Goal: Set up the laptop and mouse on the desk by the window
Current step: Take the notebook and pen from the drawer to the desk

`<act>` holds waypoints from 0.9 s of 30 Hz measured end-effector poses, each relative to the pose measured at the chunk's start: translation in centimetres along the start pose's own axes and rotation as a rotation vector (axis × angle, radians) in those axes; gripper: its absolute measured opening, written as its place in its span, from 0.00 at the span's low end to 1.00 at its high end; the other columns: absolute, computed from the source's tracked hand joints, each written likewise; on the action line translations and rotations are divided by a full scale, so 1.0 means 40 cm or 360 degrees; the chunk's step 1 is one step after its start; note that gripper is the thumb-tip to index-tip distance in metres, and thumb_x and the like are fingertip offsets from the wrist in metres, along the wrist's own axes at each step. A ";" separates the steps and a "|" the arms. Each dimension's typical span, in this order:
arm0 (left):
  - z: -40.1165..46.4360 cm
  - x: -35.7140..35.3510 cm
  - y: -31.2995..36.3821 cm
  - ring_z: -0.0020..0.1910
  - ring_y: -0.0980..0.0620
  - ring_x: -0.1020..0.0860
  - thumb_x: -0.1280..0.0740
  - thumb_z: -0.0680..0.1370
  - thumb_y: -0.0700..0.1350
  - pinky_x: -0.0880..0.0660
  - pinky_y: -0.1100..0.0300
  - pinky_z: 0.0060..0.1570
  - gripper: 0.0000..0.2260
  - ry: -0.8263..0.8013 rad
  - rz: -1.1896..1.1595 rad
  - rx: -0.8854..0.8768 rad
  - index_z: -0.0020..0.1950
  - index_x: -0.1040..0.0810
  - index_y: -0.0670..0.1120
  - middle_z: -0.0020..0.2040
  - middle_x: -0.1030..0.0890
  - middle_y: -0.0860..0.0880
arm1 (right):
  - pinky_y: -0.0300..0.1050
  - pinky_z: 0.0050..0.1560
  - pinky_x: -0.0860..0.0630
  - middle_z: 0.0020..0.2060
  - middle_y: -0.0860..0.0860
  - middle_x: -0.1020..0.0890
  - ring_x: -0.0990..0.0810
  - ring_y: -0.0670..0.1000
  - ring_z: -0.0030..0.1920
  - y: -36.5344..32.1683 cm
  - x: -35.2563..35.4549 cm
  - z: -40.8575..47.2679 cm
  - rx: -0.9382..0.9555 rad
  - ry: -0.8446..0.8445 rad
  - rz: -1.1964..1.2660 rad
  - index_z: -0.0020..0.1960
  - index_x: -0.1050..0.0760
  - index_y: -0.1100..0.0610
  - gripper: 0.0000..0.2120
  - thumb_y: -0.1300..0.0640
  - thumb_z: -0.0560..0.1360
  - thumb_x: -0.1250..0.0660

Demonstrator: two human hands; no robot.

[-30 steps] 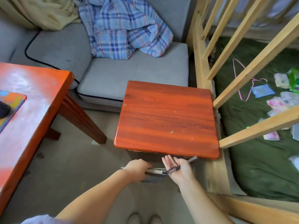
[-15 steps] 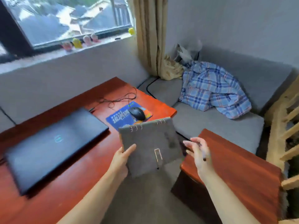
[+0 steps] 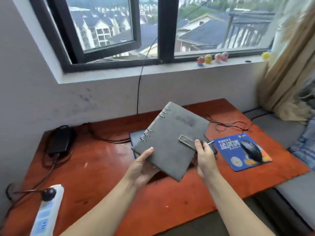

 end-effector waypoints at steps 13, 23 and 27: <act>-0.149 0.535 0.158 0.44 0.46 0.25 0.39 0.77 0.31 0.28 0.58 0.39 0.15 0.1219 0.0804 -0.0300 0.64 0.27 0.37 0.47 0.21 0.39 | 0.41 0.41 0.34 0.41 0.52 0.18 0.22 0.55 0.47 0.339 -0.399 0.007 -0.0073 -0.0926 -0.1839 0.40 0.26 0.54 0.09 0.54 0.78 0.40; -0.122 0.623 0.124 0.33 0.46 0.22 0.35 0.75 0.36 0.23 0.58 0.30 0.15 0.1654 0.1175 -0.0169 0.61 0.23 0.41 0.51 0.19 0.39 | 0.52 0.57 0.28 0.63 0.62 0.28 0.27 0.62 0.61 0.490 -0.420 0.015 -0.0097 -0.1044 -0.2663 0.75 0.51 0.59 0.27 0.52 0.80 0.48; -0.118 0.620 0.121 0.31 0.56 0.26 0.35 0.75 0.37 0.32 0.74 0.19 0.15 0.1655 0.1379 -0.0144 0.62 0.24 0.41 0.53 0.24 0.38 | 0.52 0.53 0.27 0.64 0.59 0.29 0.25 0.61 0.59 0.465 -0.432 0.028 0.0086 -0.1041 -0.2899 0.75 0.51 0.56 0.27 0.57 0.78 0.47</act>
Point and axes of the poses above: each hand's wrist, its own z-axis towards the middle knuckle, its own x-axis out of the back of the hand, y = z × x, the point moved 1 cm from there along z, towards the middle knuckle
